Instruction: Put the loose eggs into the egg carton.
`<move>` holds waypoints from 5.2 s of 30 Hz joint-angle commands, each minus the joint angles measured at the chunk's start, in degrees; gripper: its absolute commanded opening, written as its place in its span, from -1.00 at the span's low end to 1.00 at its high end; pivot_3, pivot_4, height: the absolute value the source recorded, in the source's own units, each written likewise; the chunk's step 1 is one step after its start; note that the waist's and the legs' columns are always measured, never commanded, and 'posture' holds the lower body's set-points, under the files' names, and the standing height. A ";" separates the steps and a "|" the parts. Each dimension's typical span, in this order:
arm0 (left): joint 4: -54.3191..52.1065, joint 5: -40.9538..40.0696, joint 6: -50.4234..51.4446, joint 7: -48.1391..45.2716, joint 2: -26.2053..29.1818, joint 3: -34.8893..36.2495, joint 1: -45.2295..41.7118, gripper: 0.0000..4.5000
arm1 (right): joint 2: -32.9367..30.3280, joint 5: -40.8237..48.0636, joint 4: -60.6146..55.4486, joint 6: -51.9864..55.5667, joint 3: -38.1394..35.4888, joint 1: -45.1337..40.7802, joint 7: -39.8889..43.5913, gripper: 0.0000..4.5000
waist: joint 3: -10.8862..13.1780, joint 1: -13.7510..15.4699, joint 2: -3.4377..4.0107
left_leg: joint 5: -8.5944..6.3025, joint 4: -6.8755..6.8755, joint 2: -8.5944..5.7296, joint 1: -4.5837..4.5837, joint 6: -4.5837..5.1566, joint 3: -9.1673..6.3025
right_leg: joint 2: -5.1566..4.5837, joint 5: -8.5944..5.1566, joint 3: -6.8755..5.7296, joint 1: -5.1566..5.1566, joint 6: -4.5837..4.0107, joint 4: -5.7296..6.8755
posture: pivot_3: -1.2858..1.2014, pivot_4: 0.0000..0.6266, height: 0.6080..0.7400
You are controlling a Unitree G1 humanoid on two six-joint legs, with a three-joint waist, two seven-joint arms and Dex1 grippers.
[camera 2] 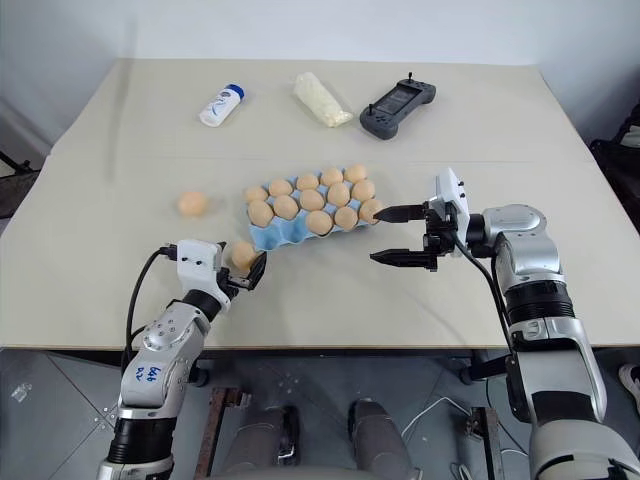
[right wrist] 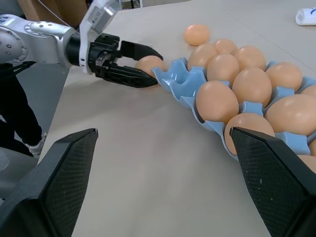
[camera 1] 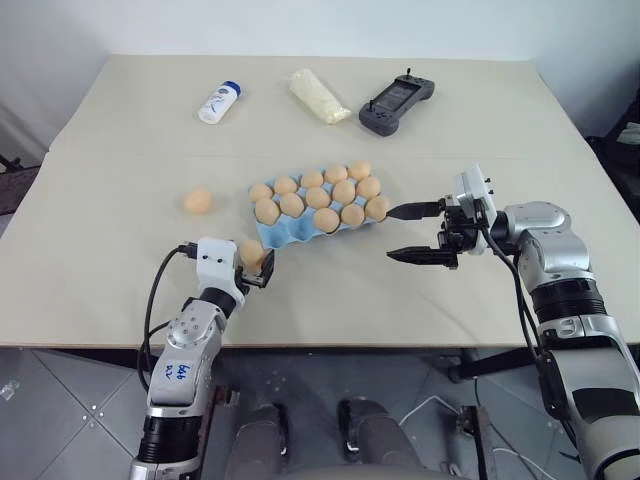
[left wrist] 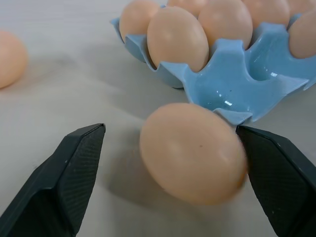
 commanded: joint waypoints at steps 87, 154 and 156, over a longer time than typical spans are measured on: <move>-9.05 -15.91 0.81 -12.67 15.15 27.27 12.86 0.99 | 3.34 0.20 9.28 -5.23 -4.38 -7.10 3.11 1.00 | 0.02 -0.49 0.04 | -0.07 -0.30 0.03 0.00 -0.45 -0.33 | -0.16 -0.13 -0.38 0.02 -0.34 -0.14 | 0.03 -0.52 1.00; 20.41 -12.06 7.13 -30.26 14.31 -0.83 -28.19 0.32 | 3.54 -0.17 4.61 -3.88 -5.48 -4.54 0.00 1.00 | 0.03 0.65 0.03 | 0.28 0.05 0.06 -0.09 -0.23 -0.23 | -0.17 0.02 -0.76 -0.09 -0.31 0.30 | 0.03 -0.52 1.00; 21.70 -11.83 5.62 -30.28 13.38 -0.89 -29.02 0.62 | 3.35 -0.03 3.96 -3.60 -5.55 -4.09 -0.12 1.00 | 0.03 0.65 0.03 | 0.27 0.02 0.06 -0.11 -0.23 -0.21 | -0.16 0.02 -0.75 -0.10 -0.31 0.27 | 0.03 -0.52 1.00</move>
